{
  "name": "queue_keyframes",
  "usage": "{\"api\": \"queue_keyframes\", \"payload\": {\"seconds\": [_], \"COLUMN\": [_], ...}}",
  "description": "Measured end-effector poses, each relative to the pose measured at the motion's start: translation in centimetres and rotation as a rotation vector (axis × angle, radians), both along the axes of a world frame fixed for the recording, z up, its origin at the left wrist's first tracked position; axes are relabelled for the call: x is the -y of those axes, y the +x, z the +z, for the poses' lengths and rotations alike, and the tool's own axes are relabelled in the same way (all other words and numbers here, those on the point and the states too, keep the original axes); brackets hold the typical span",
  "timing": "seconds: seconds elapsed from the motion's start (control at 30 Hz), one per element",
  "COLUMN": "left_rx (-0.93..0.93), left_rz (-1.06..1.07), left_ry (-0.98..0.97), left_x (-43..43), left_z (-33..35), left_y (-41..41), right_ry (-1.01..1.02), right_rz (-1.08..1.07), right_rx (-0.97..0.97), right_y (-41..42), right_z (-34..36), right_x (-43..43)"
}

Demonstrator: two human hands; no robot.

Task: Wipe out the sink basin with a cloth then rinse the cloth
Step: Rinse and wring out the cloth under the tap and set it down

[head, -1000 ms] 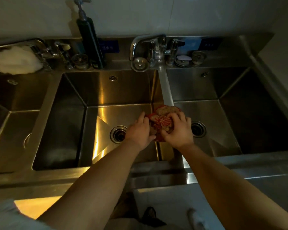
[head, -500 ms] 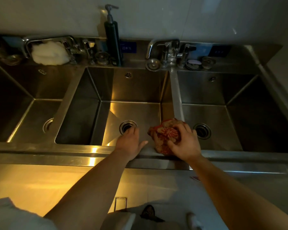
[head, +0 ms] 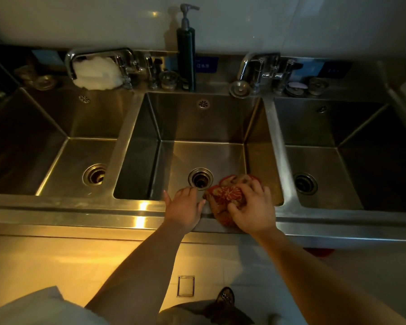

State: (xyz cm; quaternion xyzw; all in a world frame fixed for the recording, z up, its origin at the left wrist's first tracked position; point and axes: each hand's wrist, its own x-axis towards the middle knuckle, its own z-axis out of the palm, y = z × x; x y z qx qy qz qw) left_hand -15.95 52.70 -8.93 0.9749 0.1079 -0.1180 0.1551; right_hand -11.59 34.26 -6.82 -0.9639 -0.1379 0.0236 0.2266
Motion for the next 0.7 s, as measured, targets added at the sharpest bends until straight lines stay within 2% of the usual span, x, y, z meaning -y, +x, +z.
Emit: {"api": "queue_keyframes", "payload": {"seconds": [0.33,0.43,0.57,0.7], "left_rx": [-0.115,-0.144,-0.054,0.015], "left_rz": [-0.052,-0.065,-0.095,-0.198], "left_ry": [0.073,0.07,0.014,-0.122], "left_x": [-7.7,-9.2,-11.2,-13.6], "left_z": [0.9,1.4,2.1,2.9], "left_y": [-2.3,-2.7,-3.2,-4.0], "right_ry": [-0.129,-0.114,-0.031,0.061], "right_rz": [-0.084,-0.075,-0.04,-0.033], "right_rx": [0.033,0.021,0.032,0.028], "right_y": [-1.7,-2.3,-3.9,-5.4], "right_z": [-0.4,-0.4,-0.3,-0.3], "right_x": [-6.1,-8.8,-13.7,-17.7]}}
